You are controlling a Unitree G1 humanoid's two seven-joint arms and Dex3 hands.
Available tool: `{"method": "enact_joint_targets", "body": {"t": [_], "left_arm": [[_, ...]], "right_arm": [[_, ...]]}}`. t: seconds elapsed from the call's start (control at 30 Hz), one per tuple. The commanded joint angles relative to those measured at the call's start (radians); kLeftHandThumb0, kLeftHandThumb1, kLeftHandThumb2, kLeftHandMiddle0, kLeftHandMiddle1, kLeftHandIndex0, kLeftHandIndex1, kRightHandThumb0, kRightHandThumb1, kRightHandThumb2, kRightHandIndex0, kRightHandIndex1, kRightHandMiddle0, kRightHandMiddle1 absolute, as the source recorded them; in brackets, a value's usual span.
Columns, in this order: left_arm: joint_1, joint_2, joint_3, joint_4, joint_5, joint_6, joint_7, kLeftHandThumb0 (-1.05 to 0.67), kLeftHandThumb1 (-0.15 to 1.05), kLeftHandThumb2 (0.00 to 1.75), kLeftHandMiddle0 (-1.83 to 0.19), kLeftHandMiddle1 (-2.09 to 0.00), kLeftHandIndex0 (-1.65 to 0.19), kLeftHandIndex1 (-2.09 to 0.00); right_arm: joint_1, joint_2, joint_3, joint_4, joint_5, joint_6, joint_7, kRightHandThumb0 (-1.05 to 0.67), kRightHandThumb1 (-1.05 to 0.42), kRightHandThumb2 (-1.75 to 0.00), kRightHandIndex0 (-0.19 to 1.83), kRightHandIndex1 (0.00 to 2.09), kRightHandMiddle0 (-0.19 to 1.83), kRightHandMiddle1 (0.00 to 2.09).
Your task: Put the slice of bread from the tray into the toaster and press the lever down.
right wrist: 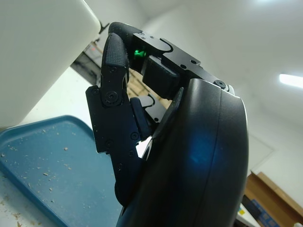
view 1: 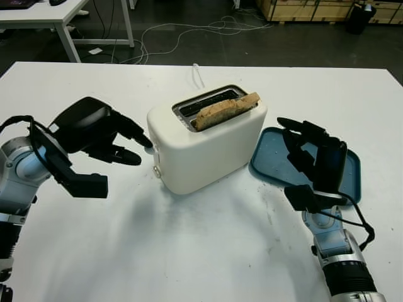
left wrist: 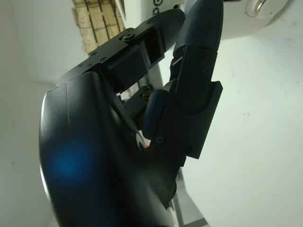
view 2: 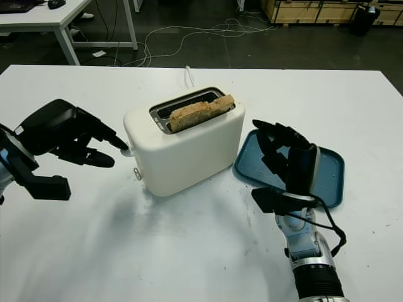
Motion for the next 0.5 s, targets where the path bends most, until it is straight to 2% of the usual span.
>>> {"method": "enact_joint_targets", "body": {"t": [0.0,0.47], "left_arm": [[-0.011,0.007,-0.013,0.007,0.022,-0.004,0.007,-0.79,0.92,0.12,-1.03,-1.68,-1.11,0.00],[-0.022,0.015,-0.030,0.017,0.044,-0.012,0.000,-0.78,0.92,0.12,-1.01,-1.68,-1.13,-0.01]], "right_arm": [[-0.006,-0.002,-0.003,-0.005,0.012,-0.017,0.003,-0.49,-0.92,-0.35,0.93,1.48,1.13,0.07],[-0.004,-0.005,-0.001,-0.006,0.003,-0.029,0.001,-0.48,-0.92,-0.33,0.91,1.55,1.16,0.04]]}}
